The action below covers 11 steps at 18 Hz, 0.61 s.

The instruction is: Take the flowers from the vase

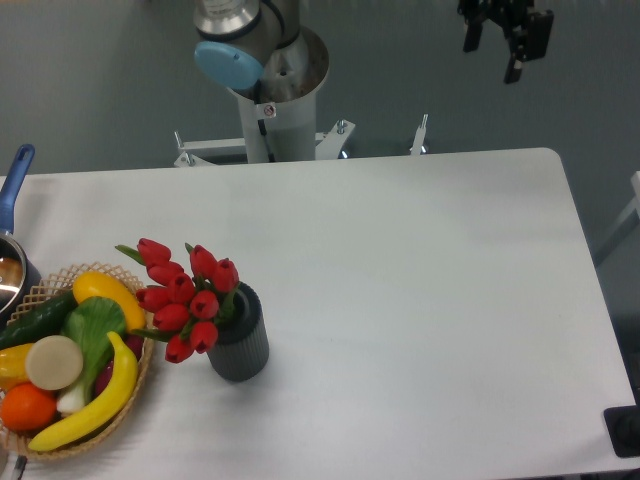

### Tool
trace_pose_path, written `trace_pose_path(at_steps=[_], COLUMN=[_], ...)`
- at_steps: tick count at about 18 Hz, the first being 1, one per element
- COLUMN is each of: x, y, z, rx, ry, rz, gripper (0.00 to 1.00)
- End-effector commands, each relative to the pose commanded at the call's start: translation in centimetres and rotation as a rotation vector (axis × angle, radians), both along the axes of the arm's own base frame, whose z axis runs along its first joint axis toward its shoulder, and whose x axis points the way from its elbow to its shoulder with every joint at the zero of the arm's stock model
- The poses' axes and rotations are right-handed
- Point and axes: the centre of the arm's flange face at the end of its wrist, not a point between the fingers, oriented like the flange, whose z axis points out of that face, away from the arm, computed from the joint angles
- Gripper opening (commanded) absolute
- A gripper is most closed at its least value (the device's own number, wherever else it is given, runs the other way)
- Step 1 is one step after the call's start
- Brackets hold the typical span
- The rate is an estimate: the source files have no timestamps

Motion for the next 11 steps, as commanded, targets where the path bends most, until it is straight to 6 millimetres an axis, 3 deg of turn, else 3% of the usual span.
trace_pose_path(at_steps=[6, 11], x=[0.0, 0.6], y=[0.2, 2.9], z=[0.1, -0.4], rx=[0.005, 0.1], ry=[-0.002, -0.082], rz=[0.018, 0.159], gripper=[1.0, 1.0])
